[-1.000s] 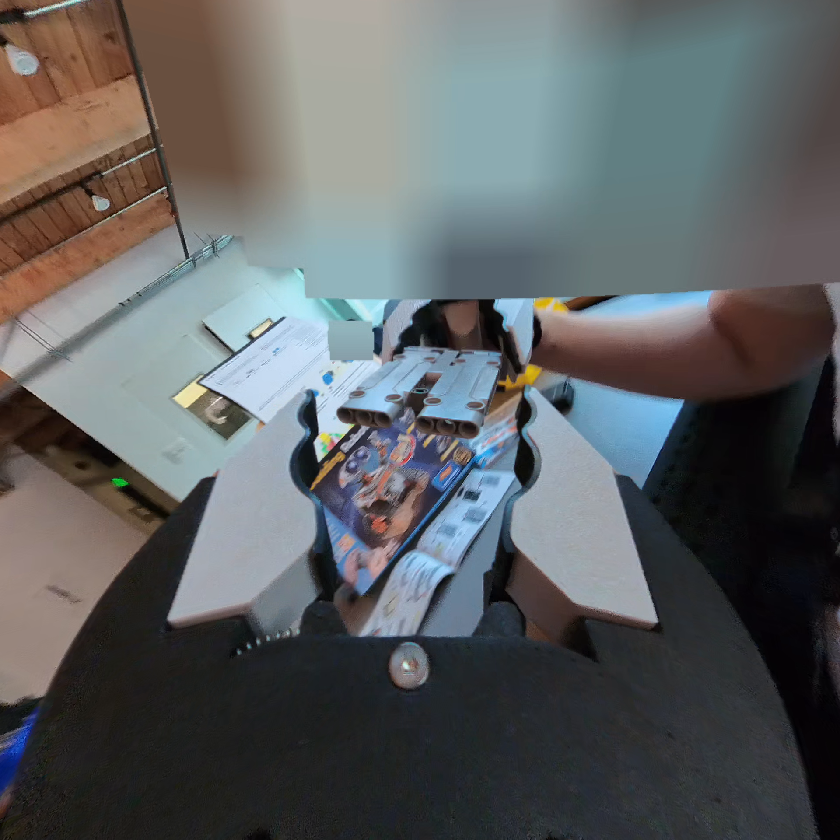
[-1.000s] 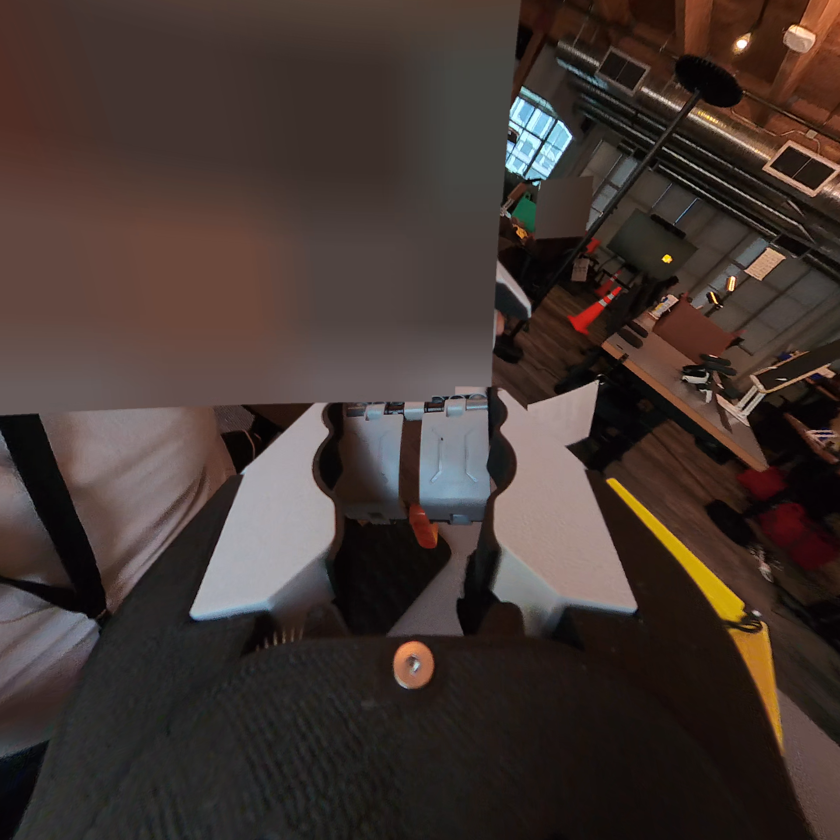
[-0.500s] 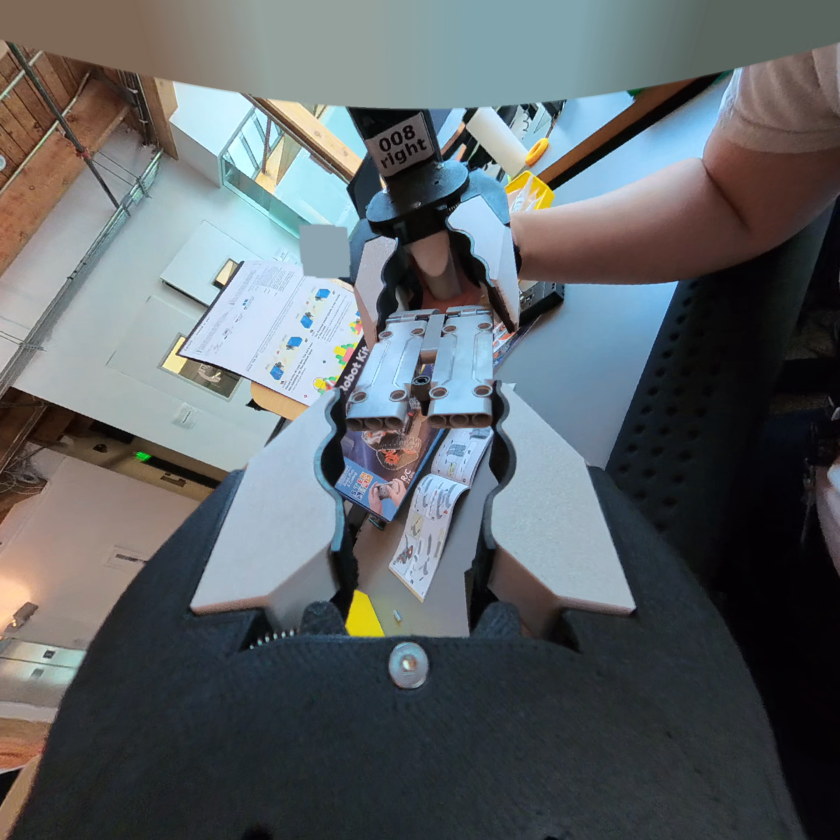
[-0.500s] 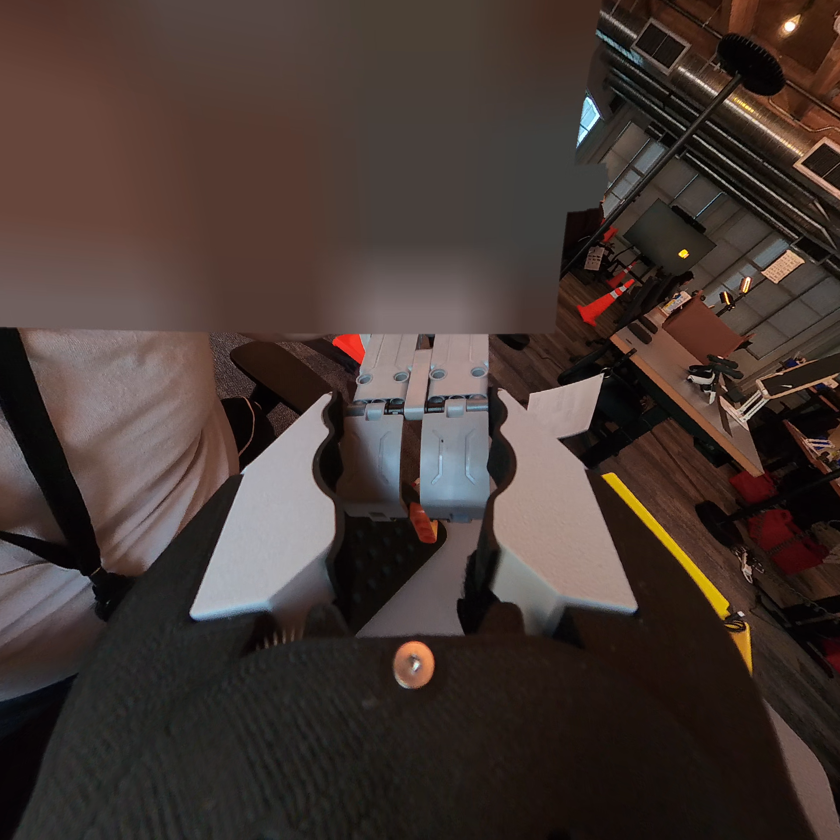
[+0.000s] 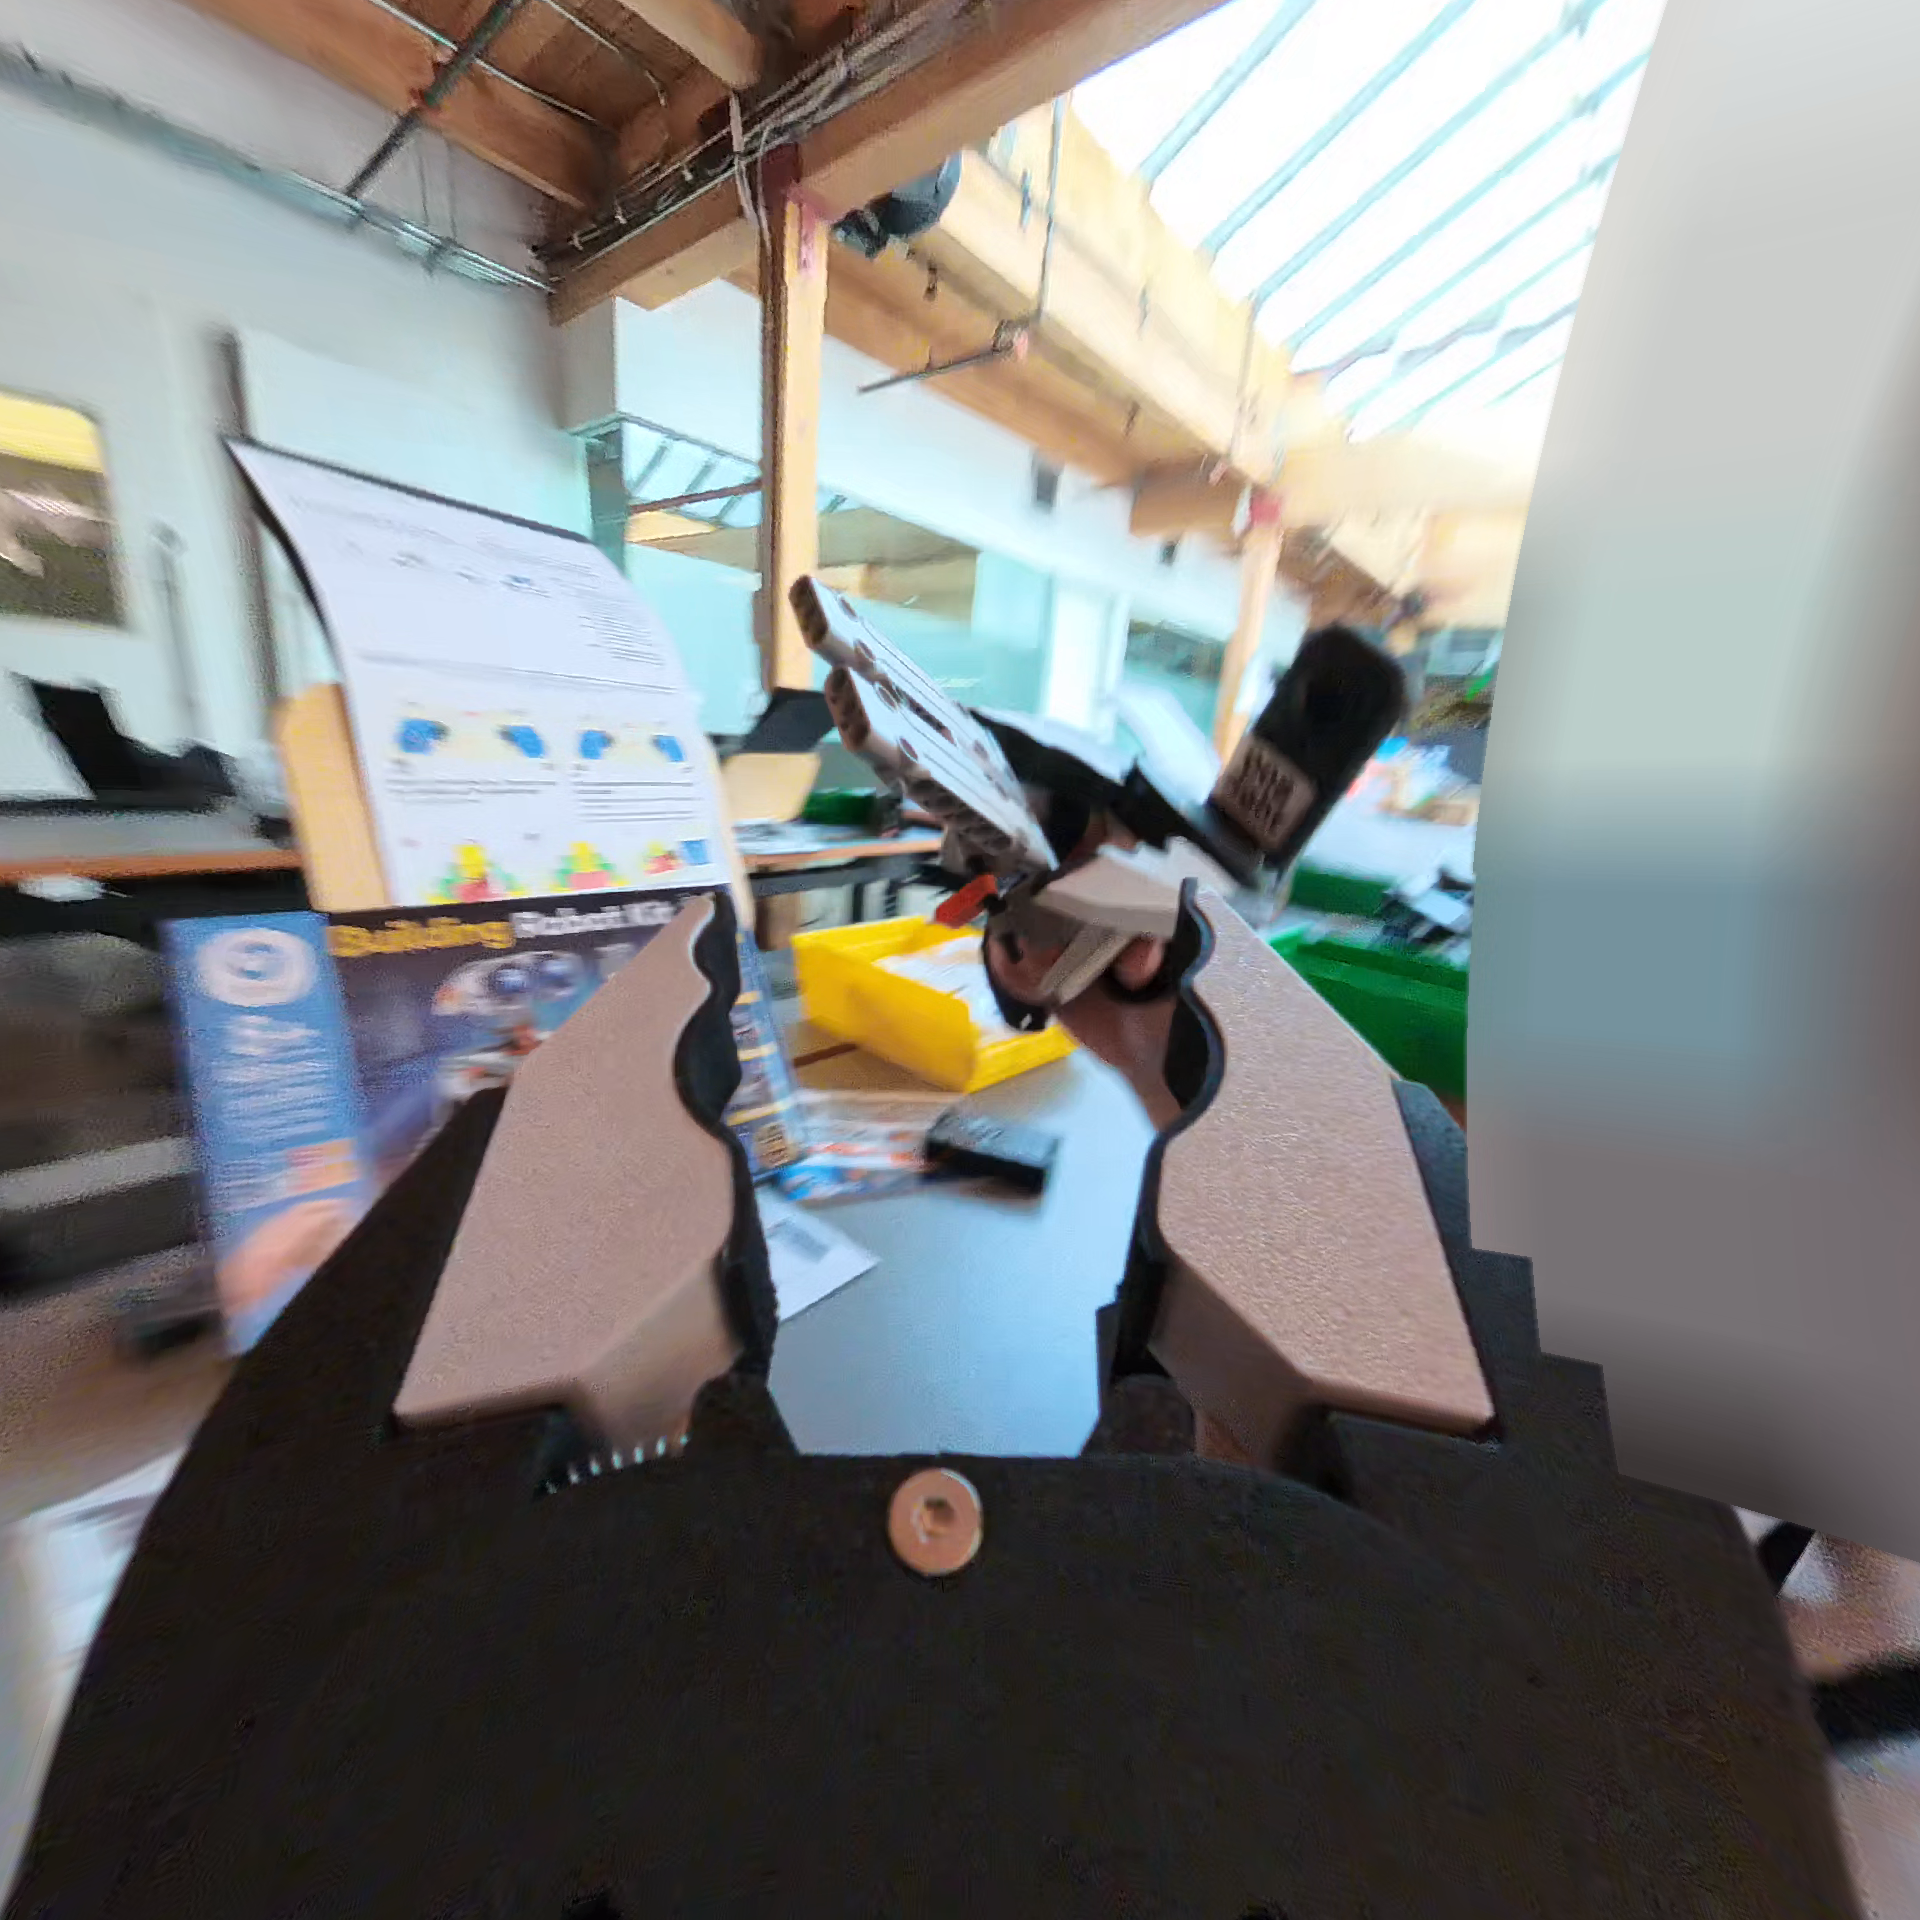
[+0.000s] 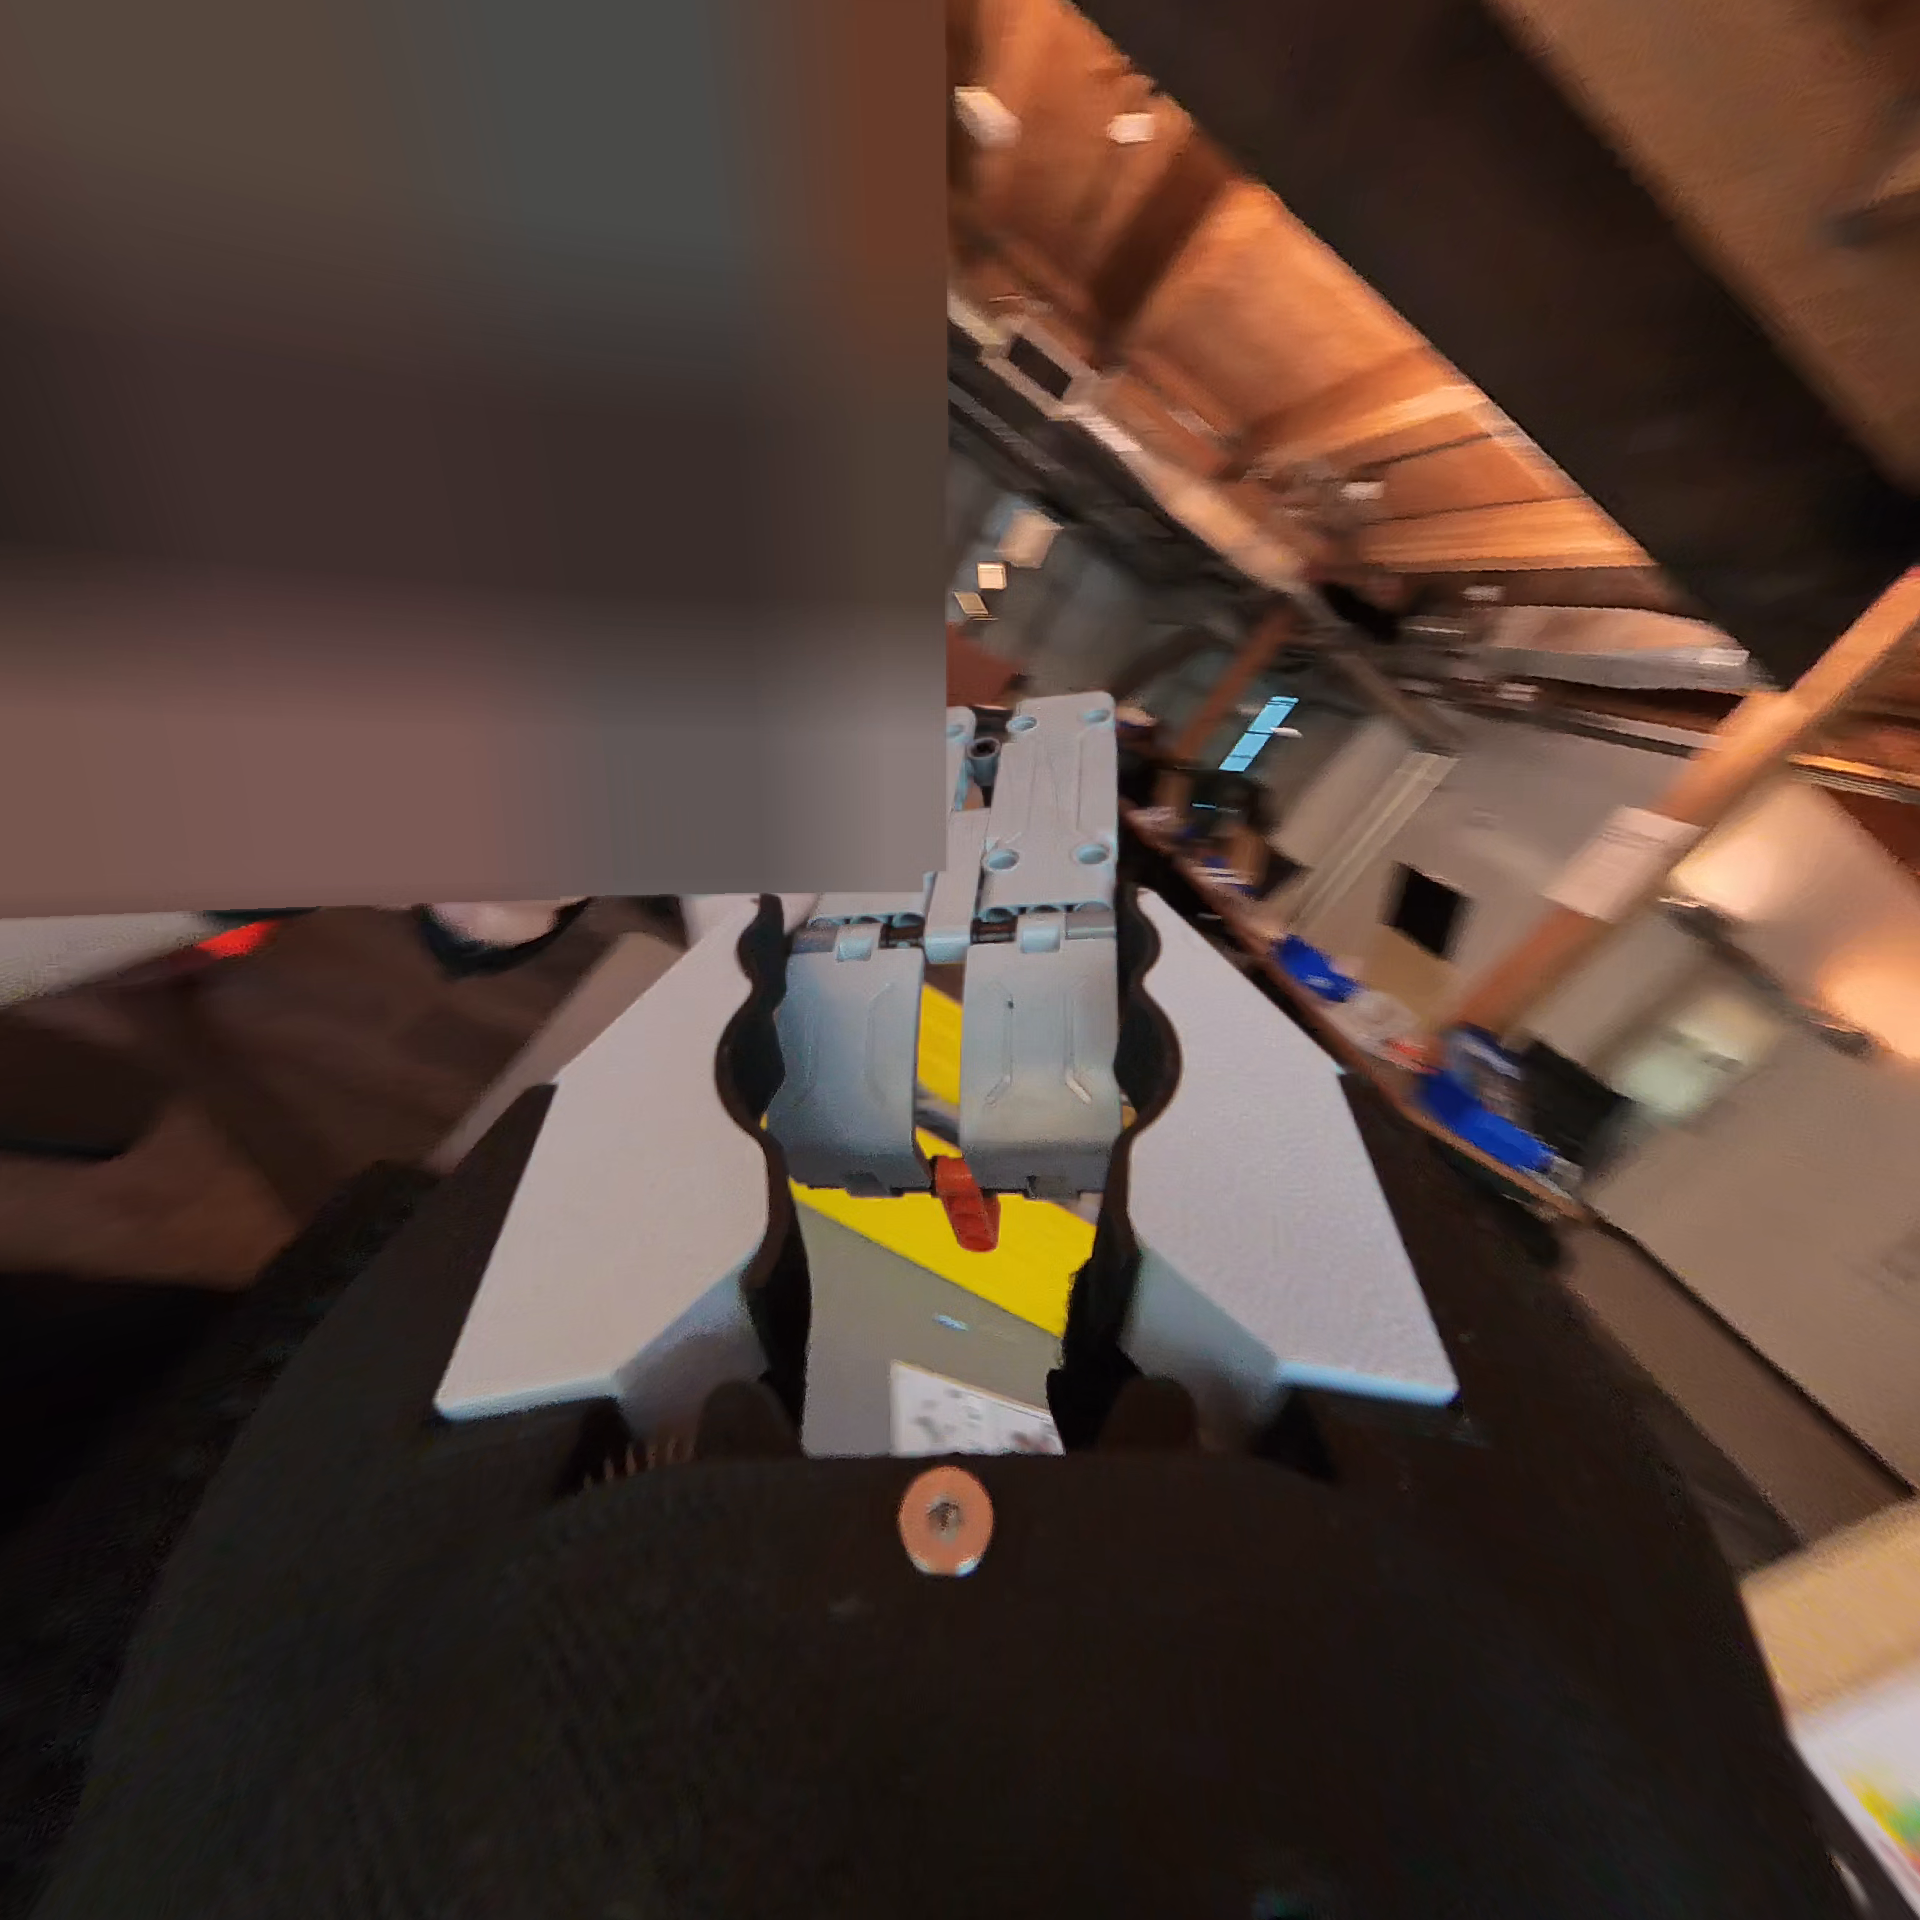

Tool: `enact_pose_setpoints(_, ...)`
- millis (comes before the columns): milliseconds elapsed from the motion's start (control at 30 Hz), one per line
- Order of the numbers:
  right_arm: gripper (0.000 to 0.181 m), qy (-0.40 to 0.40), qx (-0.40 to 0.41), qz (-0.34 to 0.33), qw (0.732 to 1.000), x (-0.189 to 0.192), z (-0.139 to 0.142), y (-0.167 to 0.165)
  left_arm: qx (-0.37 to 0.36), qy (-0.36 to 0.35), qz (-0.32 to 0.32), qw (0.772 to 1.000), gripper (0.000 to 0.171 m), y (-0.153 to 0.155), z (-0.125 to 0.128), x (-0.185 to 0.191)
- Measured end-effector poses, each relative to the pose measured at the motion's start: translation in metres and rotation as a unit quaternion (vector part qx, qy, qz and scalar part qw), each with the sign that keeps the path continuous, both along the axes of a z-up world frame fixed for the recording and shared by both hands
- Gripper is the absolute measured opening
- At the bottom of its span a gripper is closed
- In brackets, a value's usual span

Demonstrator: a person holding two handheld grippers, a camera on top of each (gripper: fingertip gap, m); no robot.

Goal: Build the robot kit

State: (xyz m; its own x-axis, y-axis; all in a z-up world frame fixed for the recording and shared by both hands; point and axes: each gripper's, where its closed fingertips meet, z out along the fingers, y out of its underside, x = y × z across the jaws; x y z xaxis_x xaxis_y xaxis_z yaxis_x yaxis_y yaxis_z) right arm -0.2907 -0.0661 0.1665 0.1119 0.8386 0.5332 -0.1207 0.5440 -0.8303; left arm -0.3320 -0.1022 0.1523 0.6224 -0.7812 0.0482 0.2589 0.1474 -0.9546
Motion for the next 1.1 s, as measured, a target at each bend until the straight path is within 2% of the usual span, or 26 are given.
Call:
enact_pose_setpoints(67,0.063,0.022,0.020,-0.067,0.997,0.003,0.001,0.023,-0.046,-0.064,-0.040,0.996,0.075,0.033,0.003,0.007)
enact_pose_setpoints(100,0.063,0.012,0.032,-0.090,0.995,0.001,-0.004,0.030,-0.065,-0.074,-0.060,0.993,0.072,0.047,0.002,0.015)
enact_pose_setpoints(133,0.063,-0.005,0.042,-0.114,0.993,-0.001,-0.011,0.038,-0.078,-0.075,-0.085,0.990,0.062,0.059,0.001,0.024)
enact_pose_setpoints(200,0.063,-0.024,0.059,-0.166,0.984,0.000,-0.021,0.057,-0.102,-0.066,-0.125,0.985,0.052,0.078,-0.002,0.042)
enact_pose_setpoints(333,0.063,-0.047,0.102,-0.220,0.969,0.000,-0.037,0.078,-0.139,-0.018,-0.175,0.974,0.005,0.111,-0.015,0.063)
enact_pose_setpoints(400,0.064,-0.078,0.098,-0.238,0.963,0.001,-0.050,0.094,-0.172,0.011,-0.202,0.964,0.005,0.123,-0.025,0.065)
enact_pose_setpoints(500,0.067,-0.178,-0.017,-0.167,0.970,0.004,-0.086,0.104,-0.213,0.109,-0.234,0.942,0.005,0.135,-0.053,0.059)
enact_pose_setpoints(533,0.072,-0.190,-0.059,-0.140,0.970,0.007,-0.092,0.105,-0.228,0.141,-0.246,0.932,0.005,0.138,-0.062,0.057)
enact_pose_setpoints(633,0.070,-0.183,-0.172,-0.081,0.965,0.018,-0.101,0.115,-0.268,0.235,-0.272,0.894,0.005,0.148,-0.090,0.055)
enact_pose_setpoints(700,0.062,-0.167,-0.273,-0.057,0.946,0.021,-0.110,0.130,-0.283,0.293,-0.295,0.864,0.006,0.150,-0.106,0.061)
enact_pose_setpoints(800,0.055,-0.156,-0.400,0.032,0.902,0.019,-0.122,0.132,-0.289,0.347,-0.332,0.828,0.006,0.150,-0.125,0.075)
enact_pose_setpoints(833,0.047,-0.152,-0.418,0.049,0.894,0.019,-0.126,0.134,-0.293,0.367,-0.335,0.817,0.006,0.152,-0.134,0.079)
enact_pose_setpoints(933,0.006,-0.189,-0.448,0.086,0.870,0.022,-0.144,0.132,-0.307,0.413,-0.341,0.787,0.006,0.158,-0.163,0.084)
enact_pose_setpoints(1000,0.006,-0.222,-0.444,0.092,0.863,0.022,-0.158,0.131,-0.320,0.417,-0.365,0.769,0.006,0.154,-0.174,0.085)
enact_pose_setpoints(1067,0.005,-0.226,-0.451,0.083,0.859,0.021,-0.164,0.138,-0.325,0.407,-0.358,0.775,0.007,0.162,-0.179,0.085)
enact_pose_setpoints(1100,0.005,-0.213,-0.464,0.079,0.856,0.021,-0.164,0.145,-0.325,0.391,-0.344,0.789,0.015,0.171,-0.178,0.084)
